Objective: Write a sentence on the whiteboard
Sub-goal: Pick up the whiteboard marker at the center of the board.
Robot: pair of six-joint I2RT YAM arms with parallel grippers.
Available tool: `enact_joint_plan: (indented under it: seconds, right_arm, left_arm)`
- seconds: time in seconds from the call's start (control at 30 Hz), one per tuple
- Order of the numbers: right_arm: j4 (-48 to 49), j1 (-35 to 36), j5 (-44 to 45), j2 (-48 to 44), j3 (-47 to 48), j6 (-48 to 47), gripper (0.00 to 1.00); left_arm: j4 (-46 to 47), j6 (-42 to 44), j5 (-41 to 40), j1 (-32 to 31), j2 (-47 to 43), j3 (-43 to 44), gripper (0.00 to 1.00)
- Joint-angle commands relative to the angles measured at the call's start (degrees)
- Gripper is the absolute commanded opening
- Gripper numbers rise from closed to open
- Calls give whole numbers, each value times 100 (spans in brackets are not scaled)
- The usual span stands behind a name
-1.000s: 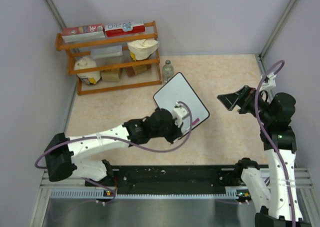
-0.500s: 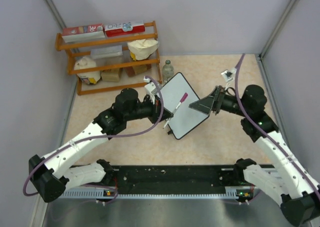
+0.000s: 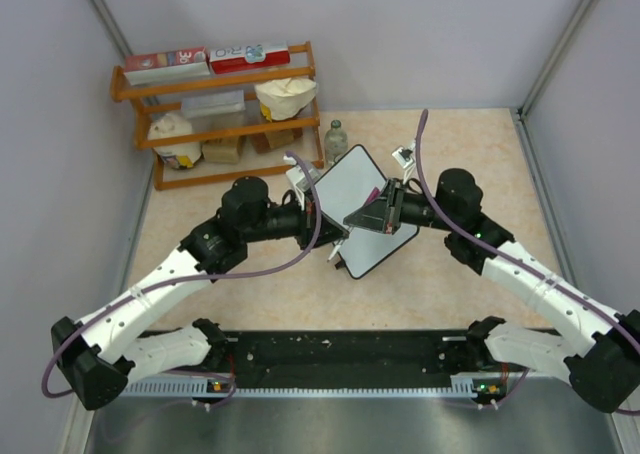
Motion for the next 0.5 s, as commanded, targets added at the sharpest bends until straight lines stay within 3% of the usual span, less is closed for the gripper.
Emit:
enact_joint_plan:
  seconds: [0.0,0.03,0.1,0.13,0.17,0.27,0.47]
  right_arm:
    - [303,79,187,-105,82,-11,0]
    - [277,79,248,-184,47,-20,0]
    - [207,88,433,-281,11,-28,0]
    - [224,88,486,-368,-32,-20,0]
    - [207,79,617,-422,-59,-11,0]
    - [215,88,863,-588,-138,7,0]
    - [66,88,1014,-747,-138,-20,0]
  left_arm:
    - [311,-63,-37,29,-264,-29,0]
    - [258,-64,-90,29,-299,-38,0]
    - [179,-99,-291,20,-325,-20,11]
    - [152,-99,-318,20,-343,-20,18]
    - [152,-107,-336,29,-343,-29,35]
    - [152,-134,-240,29,-238,-38,50]
    - [336,-108,94,20,78,-108,61]
